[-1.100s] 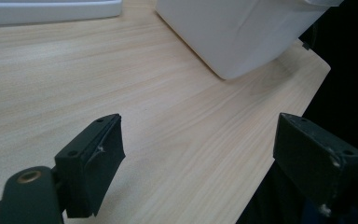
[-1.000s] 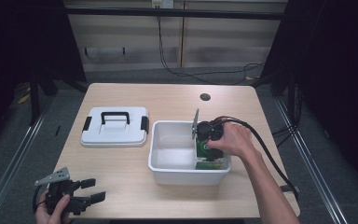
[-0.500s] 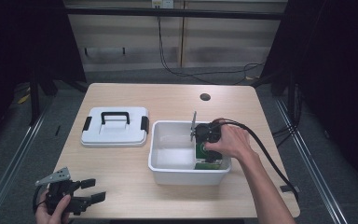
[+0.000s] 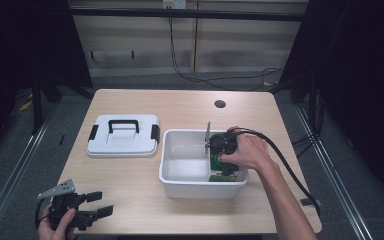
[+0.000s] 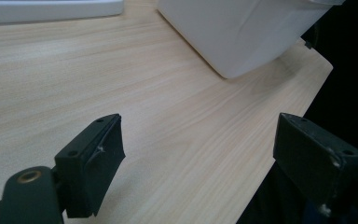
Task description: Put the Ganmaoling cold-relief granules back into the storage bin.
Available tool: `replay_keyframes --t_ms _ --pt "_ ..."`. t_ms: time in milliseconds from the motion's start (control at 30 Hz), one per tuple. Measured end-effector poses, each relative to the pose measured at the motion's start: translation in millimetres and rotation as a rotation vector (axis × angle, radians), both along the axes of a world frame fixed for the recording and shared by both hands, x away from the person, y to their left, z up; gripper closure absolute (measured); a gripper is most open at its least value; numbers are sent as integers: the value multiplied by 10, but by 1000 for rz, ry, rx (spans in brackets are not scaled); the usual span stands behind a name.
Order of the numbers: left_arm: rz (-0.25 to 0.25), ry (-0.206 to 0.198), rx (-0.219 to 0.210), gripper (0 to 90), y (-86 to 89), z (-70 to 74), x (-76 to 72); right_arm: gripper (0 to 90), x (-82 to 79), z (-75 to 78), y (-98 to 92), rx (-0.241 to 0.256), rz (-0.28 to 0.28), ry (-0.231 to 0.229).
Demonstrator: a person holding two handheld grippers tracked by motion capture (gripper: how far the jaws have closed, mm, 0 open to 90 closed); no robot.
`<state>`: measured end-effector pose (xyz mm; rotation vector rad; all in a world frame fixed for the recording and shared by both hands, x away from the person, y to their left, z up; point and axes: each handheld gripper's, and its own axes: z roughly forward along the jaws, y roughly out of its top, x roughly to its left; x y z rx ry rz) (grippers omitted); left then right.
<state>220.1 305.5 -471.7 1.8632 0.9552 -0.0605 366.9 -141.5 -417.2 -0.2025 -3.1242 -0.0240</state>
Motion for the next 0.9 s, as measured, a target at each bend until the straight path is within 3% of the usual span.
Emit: replay_keyframes --t_ms 333,667,900 --pt "10 1 2 160 13 0 1 96 -9 53 -21 23 2 12" --pt "8 0 0 160 13 -1 2 96 -25 144 -96 41 6 -41" --pt "9 1 1 161 12 -1 2 95 -50 205 -130 71 5 -32"
